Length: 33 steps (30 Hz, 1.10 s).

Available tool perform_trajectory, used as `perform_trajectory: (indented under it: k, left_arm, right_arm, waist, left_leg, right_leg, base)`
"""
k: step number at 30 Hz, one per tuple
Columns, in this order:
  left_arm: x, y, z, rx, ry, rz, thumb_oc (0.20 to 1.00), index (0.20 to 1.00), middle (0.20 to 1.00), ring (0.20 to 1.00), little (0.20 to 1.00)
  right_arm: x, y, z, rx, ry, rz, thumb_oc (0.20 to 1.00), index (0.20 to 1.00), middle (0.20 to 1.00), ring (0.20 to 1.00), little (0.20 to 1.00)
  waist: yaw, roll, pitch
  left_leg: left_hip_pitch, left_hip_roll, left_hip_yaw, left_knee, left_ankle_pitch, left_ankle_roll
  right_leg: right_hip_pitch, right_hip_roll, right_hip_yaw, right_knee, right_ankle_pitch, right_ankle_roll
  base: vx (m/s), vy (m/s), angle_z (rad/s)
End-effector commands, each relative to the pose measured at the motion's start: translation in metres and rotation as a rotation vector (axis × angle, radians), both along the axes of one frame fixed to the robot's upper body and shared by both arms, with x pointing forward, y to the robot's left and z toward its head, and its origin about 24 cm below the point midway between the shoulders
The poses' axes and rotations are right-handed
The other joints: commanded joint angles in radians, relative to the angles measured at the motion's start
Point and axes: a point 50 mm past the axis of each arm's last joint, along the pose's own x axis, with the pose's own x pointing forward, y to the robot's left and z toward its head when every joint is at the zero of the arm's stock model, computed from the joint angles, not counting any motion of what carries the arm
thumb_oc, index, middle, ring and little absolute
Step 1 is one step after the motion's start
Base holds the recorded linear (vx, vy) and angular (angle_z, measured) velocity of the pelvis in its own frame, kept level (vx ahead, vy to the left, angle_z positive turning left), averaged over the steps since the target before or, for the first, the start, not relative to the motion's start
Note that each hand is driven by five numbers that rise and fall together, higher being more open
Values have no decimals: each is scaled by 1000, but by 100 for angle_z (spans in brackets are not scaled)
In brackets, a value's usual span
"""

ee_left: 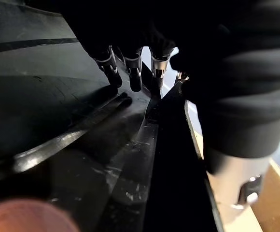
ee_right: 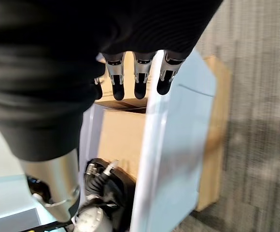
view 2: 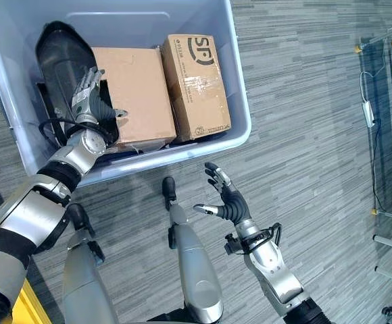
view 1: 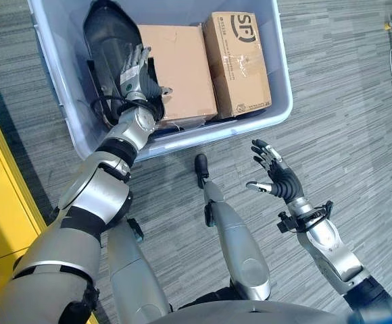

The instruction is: Move parts from the plastic box to the shelf.

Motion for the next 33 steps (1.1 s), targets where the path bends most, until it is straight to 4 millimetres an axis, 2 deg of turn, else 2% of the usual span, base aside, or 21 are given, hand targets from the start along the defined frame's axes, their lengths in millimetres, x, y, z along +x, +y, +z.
perform_trajectory:
  k: [1,9,15,20,23,24,26,28,29,33]
  left_arm:
    - [0,10,1,203,93,-3,1000,1000,1000,1000,1000]
    - [-2,16,-7,370,186,-45,1000,1000,1000,1000,1000]
    - [-4,8,-7,515,199,-110,1000,1000,1000,1000,1000]
    - [-9,-1,7,623,137,-186,1000,1000,1000,1000,1000]
    - [-16,-15,22,675,55,-275,1000,1000,1000,1000,1000]
    - [-19,-17,27,690,23,-297,1000,1000,1000,1000,1000]
    - [-26,-21,35,727,-24,-344,1000,1000,1000,1000,1000]
    - [-30,-24,41,729,-54,-366,1000,1000,1000,1000,1000]
    - [-39,-28,51,734,-114,-408,1000,1000,1000,1000,1000]
    - [-53,-27,66,703,-215,-440,1000,1000,1000,1000,1000]
  right_arm:
    - [2,-17,29,18,-128,-14,1000,1000,1000,1000,1000]
    - [-1,-22,26,16,-104,-8,1000,1000,1000,1000,1000]
    - [-1,-26,25,5,-100,-14,1000,1000,1000,1000,1000]
    - [-1,-31,25,-7,-104,-32,1000,1000,1000,1000,1000]
    - [-1,-35,27,-14,-114,-45,1000,1000,1000,1000,1000]
    - [-1,-36,28,-16,-119,-50,1000,1000,1000,1000,1000]
    - [-2,-38,29,-24,-127,-56,1000,1000,1000,1000,1000]
    - [-2,-39,29,-25,-129,-60,1000,1000,1000,1000,1000]
    - [-2,-42,29,-33,-134,-75,1000,1000,1000,1000,1000]
    - [-3,-44,30,-43,-145,-94,1000,1000,1000,1000,1000]
  waist:
    - [9,13,-5]
    - [15,30,-4]
    - [24,43,1]
    - [37,58,9]
    - [50,73,13]
    - [53,73,20]
    - [62,82,22]
    - [66,86,24]
    - [76,95,27]
    - [88,104,29]
  left_leg:
    - [12,7,-6,-58,32,-8]
    - [2,3,-6,-57,30,-7]
    - [-4,-3,-7,-60,31,-7]
    - [-8,-7,-10,-59,29,-5]
    - [-8,-12,-11,-60,26,-4]
    - [-21,-19,-8,-62,56,4]
    - [-20,-23,-9,-66,57,5]
    - [-19,-26,-11,-67,57,6]
    - [-18,-29,-12,-67,56,6]
    - [-11,-33,-11,-72,56,6]
  right_leg:
    - [1,-84,7,117,-80,84]
    - [-1,-90,4,114,-79,86]
    - [1,-94,1,114,-82,88]
    - [3,-99,-2,115,-85,90]
    - [5,-105,-6,116,-89,91]
    - [-6,-111,-8,116,-69,87]
    - [-2,-114,-9,117,-72,87]
    - [-2,-115,-10,117,-73,87]
    - [1,-118,-14,118,-75,86]
    - [5,-121,-15,118,-77,86]
  base:
    - [0,0,0]
    - [0,0,0]
    - [0,0,0]
    - [1,2,-1]
    - [-25,7,1]
    - [-79,18,3]
    - [-34,13,5]
    - [6,14,5]
    - [4,12,6]
    - [8,11,5]
